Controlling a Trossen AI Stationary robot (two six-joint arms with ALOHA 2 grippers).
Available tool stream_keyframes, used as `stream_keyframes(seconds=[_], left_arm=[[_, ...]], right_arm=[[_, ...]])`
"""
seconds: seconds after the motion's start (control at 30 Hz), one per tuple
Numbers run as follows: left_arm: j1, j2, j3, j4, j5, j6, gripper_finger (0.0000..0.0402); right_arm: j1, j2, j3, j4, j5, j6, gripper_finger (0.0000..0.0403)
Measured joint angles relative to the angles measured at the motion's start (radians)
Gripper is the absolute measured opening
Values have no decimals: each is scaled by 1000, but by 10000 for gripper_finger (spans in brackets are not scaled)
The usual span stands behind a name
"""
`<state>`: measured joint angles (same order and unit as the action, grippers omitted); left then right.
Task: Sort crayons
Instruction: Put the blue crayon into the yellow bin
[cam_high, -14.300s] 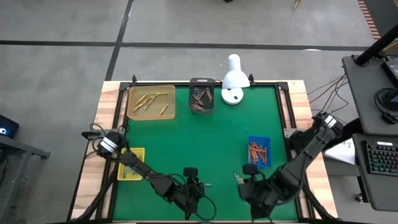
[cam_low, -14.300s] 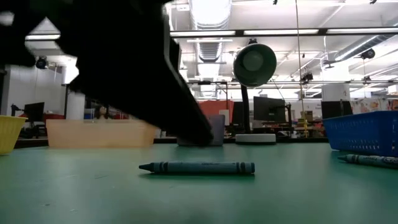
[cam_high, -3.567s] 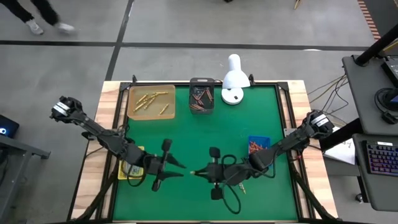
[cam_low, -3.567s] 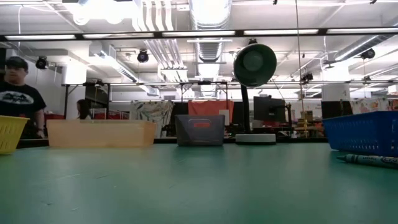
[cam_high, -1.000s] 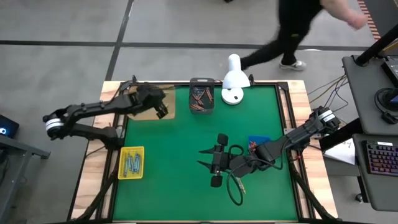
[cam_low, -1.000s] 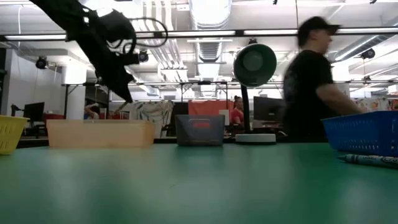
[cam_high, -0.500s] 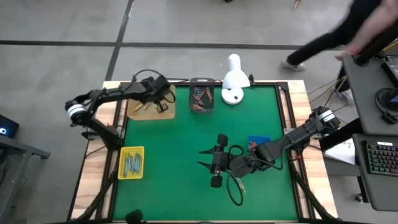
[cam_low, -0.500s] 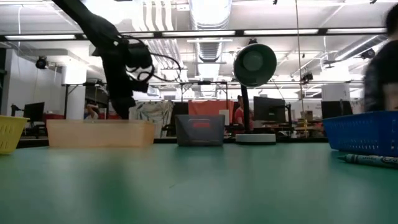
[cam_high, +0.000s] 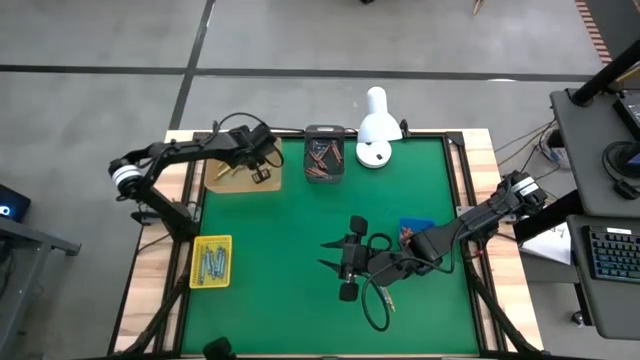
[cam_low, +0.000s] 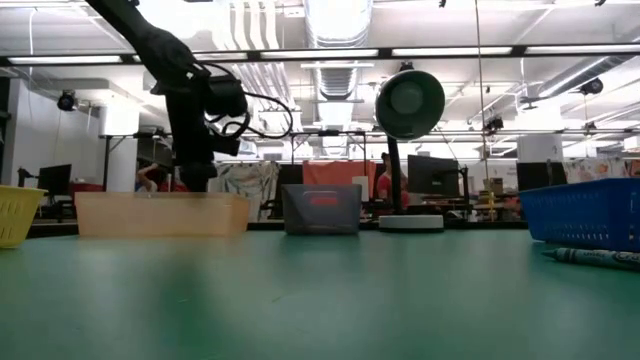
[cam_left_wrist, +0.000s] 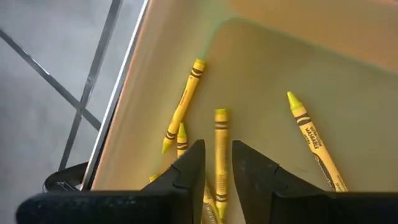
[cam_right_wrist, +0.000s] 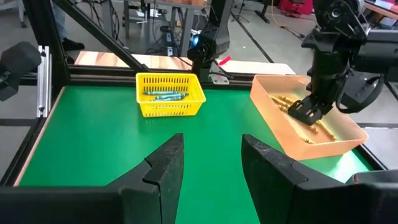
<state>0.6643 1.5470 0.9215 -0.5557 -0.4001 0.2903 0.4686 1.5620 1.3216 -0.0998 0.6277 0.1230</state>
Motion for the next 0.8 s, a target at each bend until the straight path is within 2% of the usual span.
stream_keyframes(seconds=[0.3,0.53,0.6,0.8], left_arm=[[-38,-88,-1,-1,21,-110,68],[-165,-221,-2,6,88,-220,68],[-223,-263,-2,16,89,-247,68],[-427,-358,-2,112,89,-293,68]], right_arm=[[0,0,0,-35,-2,74,151],[0,0,0,-115,-10,212,151],[0,0,0,-147,-46,271,150],[0,1,0,-165,-252,419,151]])
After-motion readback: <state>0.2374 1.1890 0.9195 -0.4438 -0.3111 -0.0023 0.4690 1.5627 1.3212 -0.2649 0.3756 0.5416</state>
